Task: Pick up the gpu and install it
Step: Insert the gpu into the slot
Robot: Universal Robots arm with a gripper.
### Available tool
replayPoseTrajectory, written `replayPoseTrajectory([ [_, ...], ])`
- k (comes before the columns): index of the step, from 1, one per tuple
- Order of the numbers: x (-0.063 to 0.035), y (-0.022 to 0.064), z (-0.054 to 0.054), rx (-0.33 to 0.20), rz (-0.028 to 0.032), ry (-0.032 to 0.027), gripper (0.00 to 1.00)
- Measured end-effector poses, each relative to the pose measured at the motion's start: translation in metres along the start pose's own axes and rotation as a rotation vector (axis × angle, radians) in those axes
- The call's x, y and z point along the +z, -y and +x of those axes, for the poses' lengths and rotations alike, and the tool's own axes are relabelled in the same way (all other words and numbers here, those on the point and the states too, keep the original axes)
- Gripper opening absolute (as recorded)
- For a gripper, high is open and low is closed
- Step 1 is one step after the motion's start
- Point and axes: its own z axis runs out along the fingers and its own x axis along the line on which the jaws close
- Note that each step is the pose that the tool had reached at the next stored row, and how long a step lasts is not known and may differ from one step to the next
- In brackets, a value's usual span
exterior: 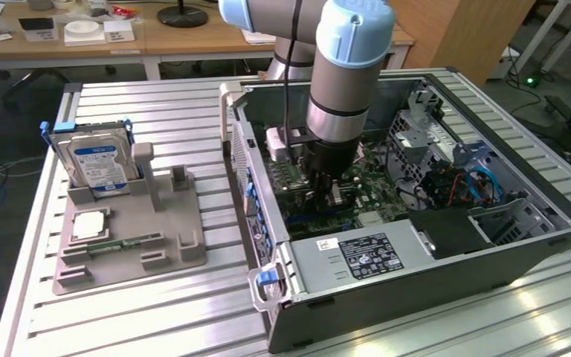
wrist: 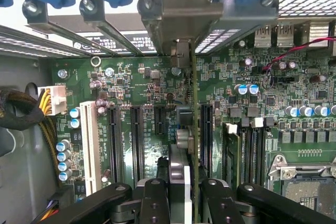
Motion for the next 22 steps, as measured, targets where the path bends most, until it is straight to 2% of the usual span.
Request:
replayPoseTrajectory([
  [14, 0.0032, -0.0002, 0.0, 0.0, -0.0003, -0.0003, 0.28],
  [22, 0.0109, -0.0007, 0.0, 0.0, -0.0003, -0.0002, 0.28],
])
